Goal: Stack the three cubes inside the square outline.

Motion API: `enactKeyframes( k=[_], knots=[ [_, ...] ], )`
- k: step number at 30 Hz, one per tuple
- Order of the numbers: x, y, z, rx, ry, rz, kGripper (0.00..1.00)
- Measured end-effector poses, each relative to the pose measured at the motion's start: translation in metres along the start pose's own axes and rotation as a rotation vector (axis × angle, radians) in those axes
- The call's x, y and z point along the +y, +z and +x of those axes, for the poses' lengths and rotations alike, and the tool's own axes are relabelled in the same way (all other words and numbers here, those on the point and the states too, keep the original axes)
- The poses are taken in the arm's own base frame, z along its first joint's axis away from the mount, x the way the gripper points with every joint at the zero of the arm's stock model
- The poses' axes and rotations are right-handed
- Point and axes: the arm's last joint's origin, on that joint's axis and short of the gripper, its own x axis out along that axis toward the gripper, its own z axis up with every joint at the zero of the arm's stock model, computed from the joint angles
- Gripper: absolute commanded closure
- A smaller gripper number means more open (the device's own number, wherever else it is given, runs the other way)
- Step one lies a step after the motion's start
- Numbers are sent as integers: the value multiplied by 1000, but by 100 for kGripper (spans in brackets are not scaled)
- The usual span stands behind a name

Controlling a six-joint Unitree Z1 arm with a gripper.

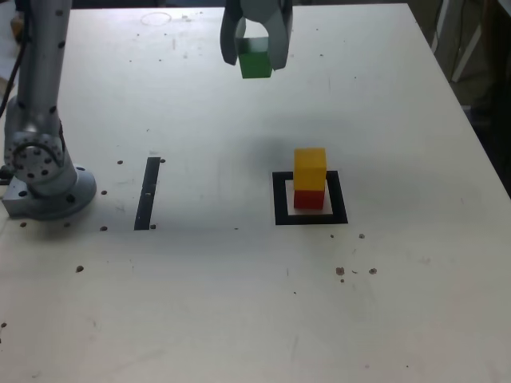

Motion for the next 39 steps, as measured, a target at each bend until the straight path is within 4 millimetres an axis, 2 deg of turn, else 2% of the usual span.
enactKeyframes(
  k=[14, 29, 39],
  knots=[
    [-73, 32, -21, -89, -30, 27, 73],
    [-108, 57, -5, -31, -41, 37, 73],
    [-113, 76, 4, -12, -35, 40, 73]
  ],
)
